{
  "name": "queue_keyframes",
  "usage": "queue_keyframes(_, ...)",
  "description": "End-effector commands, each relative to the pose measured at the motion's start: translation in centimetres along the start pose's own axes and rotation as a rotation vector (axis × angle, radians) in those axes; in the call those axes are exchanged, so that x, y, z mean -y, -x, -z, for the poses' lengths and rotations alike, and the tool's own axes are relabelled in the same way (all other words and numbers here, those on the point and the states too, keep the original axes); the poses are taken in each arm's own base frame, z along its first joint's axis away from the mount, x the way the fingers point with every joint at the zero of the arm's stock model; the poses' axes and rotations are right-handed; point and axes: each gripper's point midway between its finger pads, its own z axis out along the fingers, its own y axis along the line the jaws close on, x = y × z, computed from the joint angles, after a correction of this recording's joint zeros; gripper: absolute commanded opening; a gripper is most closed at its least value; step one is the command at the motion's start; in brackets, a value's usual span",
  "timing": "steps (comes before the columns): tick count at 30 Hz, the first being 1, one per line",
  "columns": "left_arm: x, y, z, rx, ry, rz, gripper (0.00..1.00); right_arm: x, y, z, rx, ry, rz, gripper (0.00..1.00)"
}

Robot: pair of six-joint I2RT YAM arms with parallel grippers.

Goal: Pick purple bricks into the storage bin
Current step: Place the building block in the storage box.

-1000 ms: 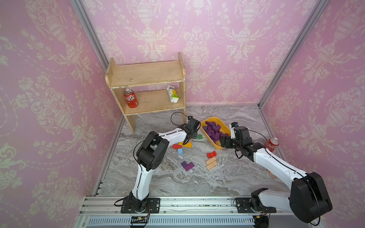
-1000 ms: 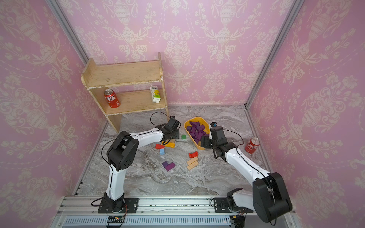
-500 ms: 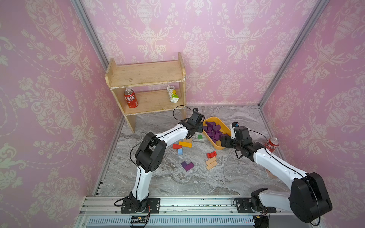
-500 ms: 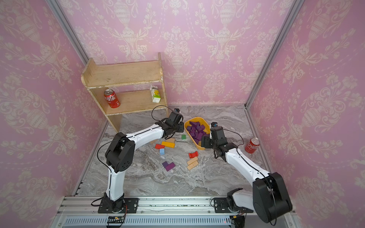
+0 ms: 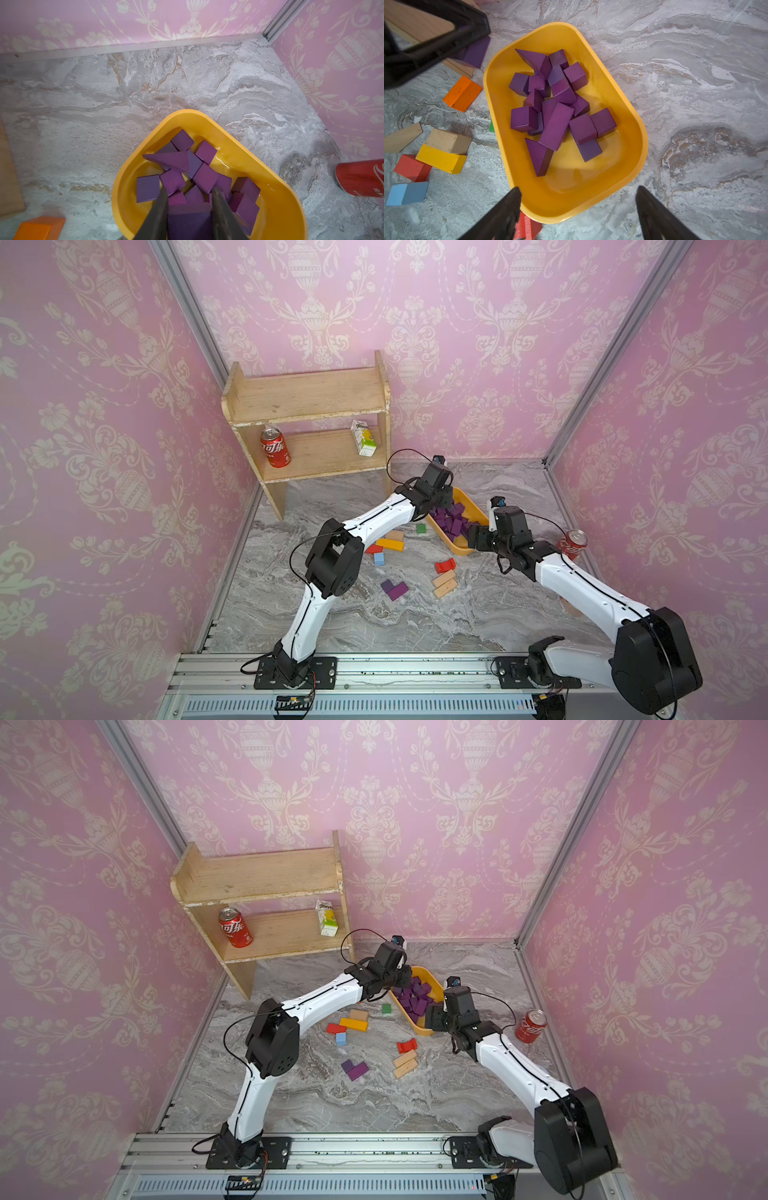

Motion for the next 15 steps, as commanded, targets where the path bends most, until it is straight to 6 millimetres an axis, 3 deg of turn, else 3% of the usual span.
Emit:
queue_keyframes(1, 0.5, -1.2, -0.8, -0.064, -0.007, -0.019, 0.49, 0.3, 0.7, 0.5, 0.014, -0.018, -0.004, 0.88)
queue_keyframes(5, 0.6, -0.5, -0.4, -0.045, -0.006, -0.027, 0.72, 0.4, 0.8, 0.5, 0.014, -0.024, -0.006, 0.89)
queue_keyframes(8, 0.5, 0.3, 0.5, -0.028, 0.008, -0.045, 0.84, 0.5, 0.6, 0.5, 0.008, -0.022, -0.007, 0.89)
queue_keyframes(12, 0.0, 1.0, 2.6, -0.003, 0.034, -0.066, 0.91, -0.8, 0.1, 0.0, -0.038, 0.044, 0.005, 0.94)
queue_keyframes(15, -1.4, 1.4, 5.3, 0.050, 0.080, -0.084, 0.94, -1.6, -0.5, -0.8, -0.093, 0.082, 0.007, 0.94)
